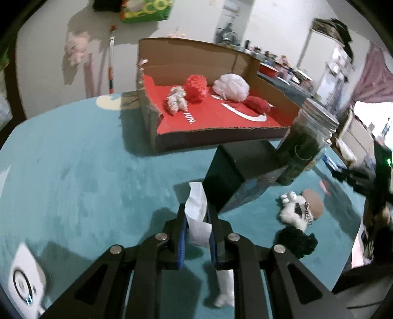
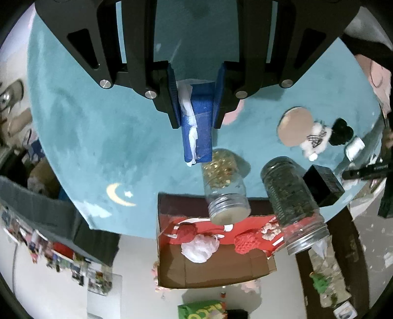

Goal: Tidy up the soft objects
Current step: 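Carry the white tissue and blue tissue pack over to the red box with both tools, then lower the tissue and tissue pack into the box and open both tools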

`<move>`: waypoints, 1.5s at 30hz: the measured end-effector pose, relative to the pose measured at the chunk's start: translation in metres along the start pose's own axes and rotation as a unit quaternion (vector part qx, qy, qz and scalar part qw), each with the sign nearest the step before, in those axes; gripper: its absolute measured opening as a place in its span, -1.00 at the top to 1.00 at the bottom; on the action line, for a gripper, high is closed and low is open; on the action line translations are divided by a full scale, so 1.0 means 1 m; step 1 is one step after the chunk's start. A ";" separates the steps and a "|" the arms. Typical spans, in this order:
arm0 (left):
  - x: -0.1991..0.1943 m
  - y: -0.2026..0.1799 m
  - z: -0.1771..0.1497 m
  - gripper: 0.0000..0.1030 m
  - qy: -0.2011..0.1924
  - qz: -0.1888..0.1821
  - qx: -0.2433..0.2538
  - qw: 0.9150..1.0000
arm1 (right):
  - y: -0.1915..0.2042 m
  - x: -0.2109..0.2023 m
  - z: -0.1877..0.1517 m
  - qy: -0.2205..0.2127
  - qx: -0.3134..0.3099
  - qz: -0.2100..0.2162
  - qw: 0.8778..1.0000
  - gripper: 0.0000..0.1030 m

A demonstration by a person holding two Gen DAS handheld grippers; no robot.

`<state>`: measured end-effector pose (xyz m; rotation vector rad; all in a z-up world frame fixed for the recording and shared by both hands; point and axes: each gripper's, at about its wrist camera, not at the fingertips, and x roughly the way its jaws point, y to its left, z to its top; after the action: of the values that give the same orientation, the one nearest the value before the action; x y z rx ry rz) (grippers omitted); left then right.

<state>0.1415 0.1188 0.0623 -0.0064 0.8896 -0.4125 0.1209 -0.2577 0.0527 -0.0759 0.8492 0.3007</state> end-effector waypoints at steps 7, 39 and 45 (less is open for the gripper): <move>0.011 0.002 0.018 0.69 0.009 0.001 0.065 0.998 | -0.014 0.009 0.017 -0.007 -0.050 0.017 0.999 0.52; 0.102 -0.020 0.138 0.68 0.093 0.044 0.083 0.991 | -0.001 0.103 0.166 0.080 -0.097 0.022 0.992 0.52; 0.121 -0.018 0.141 0.68 0.115 0.060 0.076 0.989 | 0.004 0.132 0.174 0.127 -0.101 0.004 0.987 0.52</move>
<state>0.3090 0.0366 0.0643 0.2378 1.0779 -0.3714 0.3279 -0.1909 0.0691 -0.3054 1.0690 0.3890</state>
